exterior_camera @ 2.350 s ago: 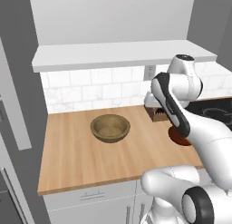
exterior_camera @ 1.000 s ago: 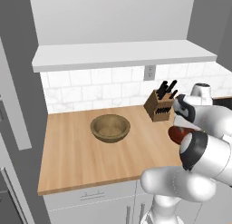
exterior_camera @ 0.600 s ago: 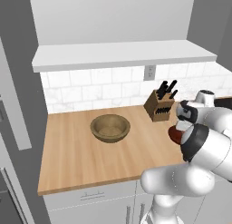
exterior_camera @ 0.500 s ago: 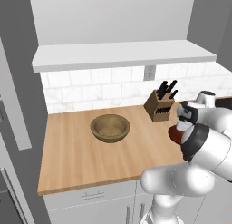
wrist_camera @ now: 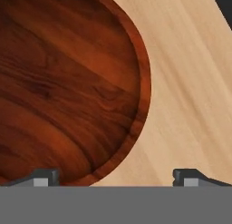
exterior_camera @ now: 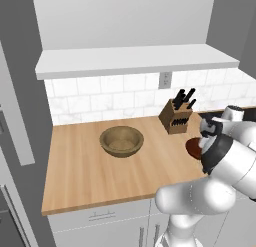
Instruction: Pick up the bowls on the counter and stack them on top of one another in the open cabinet. Place the smaller bowl on top of the larger bowl.
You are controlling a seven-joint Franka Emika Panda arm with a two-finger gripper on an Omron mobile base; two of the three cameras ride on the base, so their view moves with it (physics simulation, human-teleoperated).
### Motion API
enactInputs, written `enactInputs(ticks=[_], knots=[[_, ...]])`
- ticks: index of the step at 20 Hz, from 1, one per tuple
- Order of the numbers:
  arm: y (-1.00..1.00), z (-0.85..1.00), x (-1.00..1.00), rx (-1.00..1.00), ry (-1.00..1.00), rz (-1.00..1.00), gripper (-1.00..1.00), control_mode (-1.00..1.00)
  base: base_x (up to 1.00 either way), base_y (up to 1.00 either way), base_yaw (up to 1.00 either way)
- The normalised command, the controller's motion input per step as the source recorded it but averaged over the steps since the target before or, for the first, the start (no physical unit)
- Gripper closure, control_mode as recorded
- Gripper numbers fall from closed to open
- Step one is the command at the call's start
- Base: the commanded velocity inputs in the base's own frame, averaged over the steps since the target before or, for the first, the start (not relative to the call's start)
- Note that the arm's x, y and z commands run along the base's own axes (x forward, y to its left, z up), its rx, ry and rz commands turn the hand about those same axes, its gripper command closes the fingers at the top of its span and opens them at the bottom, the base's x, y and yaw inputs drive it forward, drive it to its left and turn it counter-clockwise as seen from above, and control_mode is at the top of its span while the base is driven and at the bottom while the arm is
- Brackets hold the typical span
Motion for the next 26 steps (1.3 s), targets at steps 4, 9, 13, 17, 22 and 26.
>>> enactInputs(ticks=[4, 9, 13, 17, 22, 26], knots=[[-0.01, -0.26, 0.01, 0.00, 0.00, -0.06, -1.00, -1.00, 0.00, 0.00, 0.00], [0.00, -0.03, 0.17, 0.01, 0.00, -0.15, -1.00, -1.00, 0.00, 0.00, 0.00], [0.00, -0.01, 0.18, 0.00, 0.00, -0.15, -1.00, -1.00, 0.00, 0.00, 0.00], [0.00, -0.23, 0.00, 0.00, 0.00, -0.09, -1.00, -1.00, 0.00, 0.00, 0.00], [0.00, -0.27, 0.00, 0.00, 0.00, -0.03, -1.00, -1.00, 0.00, 0.00, 0.00], [0.00, 0.00, 0.00, 0.00, 0.00, 0.00, -1.00, -1.00, 0.00, 0.00, 0.00]])
